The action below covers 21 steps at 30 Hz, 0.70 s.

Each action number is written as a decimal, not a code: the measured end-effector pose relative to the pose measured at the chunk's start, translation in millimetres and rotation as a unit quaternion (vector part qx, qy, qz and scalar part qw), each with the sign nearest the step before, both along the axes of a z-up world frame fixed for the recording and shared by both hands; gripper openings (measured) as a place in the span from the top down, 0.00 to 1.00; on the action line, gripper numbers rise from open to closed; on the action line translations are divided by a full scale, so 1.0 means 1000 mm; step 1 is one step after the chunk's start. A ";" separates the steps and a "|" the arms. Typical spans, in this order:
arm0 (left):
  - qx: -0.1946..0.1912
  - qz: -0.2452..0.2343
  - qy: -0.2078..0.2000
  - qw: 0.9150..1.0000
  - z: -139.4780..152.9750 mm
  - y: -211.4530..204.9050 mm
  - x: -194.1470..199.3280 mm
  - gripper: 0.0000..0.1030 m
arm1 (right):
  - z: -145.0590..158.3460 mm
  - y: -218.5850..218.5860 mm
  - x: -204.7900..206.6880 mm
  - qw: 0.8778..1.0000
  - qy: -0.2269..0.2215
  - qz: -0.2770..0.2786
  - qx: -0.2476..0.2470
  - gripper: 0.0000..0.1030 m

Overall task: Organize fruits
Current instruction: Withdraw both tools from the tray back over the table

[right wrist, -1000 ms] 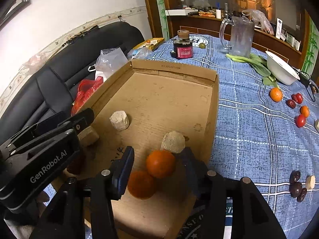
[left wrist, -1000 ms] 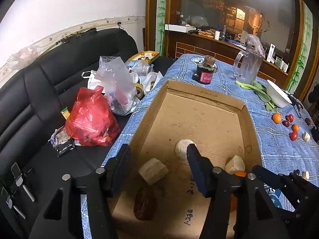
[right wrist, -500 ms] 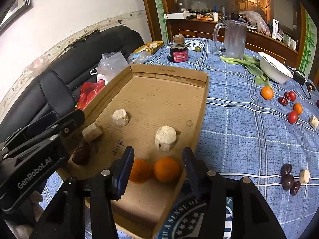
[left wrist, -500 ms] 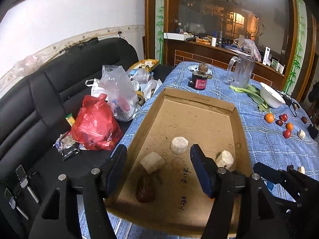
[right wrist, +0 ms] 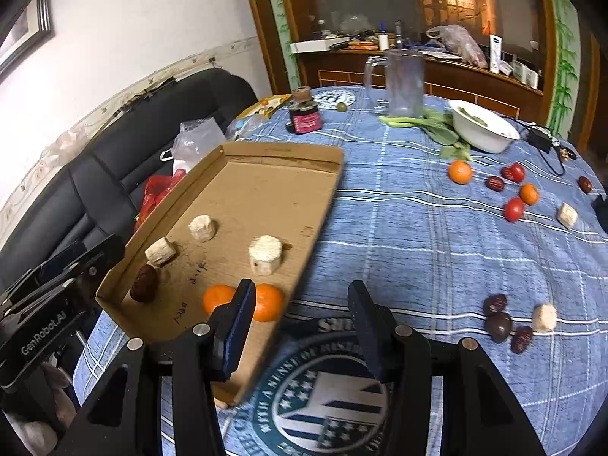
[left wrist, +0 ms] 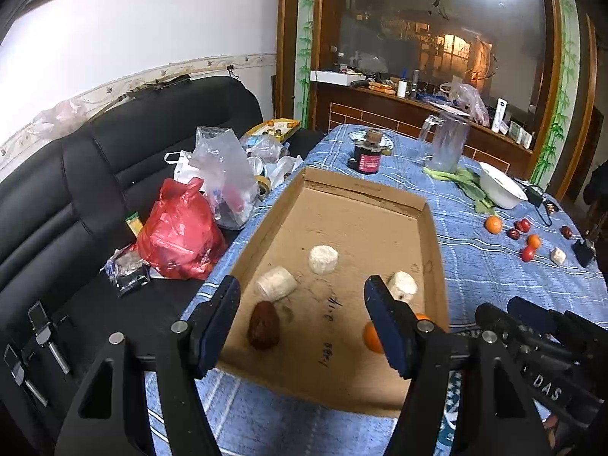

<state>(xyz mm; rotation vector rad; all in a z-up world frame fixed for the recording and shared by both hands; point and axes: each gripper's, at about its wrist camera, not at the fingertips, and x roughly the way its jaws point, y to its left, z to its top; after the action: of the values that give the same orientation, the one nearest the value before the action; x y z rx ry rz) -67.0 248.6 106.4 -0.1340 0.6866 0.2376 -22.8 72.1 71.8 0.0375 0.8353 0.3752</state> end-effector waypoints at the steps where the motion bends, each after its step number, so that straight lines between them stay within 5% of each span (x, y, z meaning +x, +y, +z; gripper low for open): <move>1: 0.000 -0.003 -0.002 1.000 0.001 -0.004 -0.002 0.35 | 0.001 -0.005 -0.001 1.000 -0.001 -0.003 0.001 0.47; 21: 0.026 -0.063 -0.021 0.997 0.004 -0.103 -0.029 0.35 | -0.006 -0.103 -0.029 0.997 0.006 -0.080 0.014 0.47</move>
<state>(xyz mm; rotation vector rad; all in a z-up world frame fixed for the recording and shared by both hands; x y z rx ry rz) -96.3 145.2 110.4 -0.0454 0.6444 0.1310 -51.3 -31.1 65.9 0.1318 0.8328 0.2370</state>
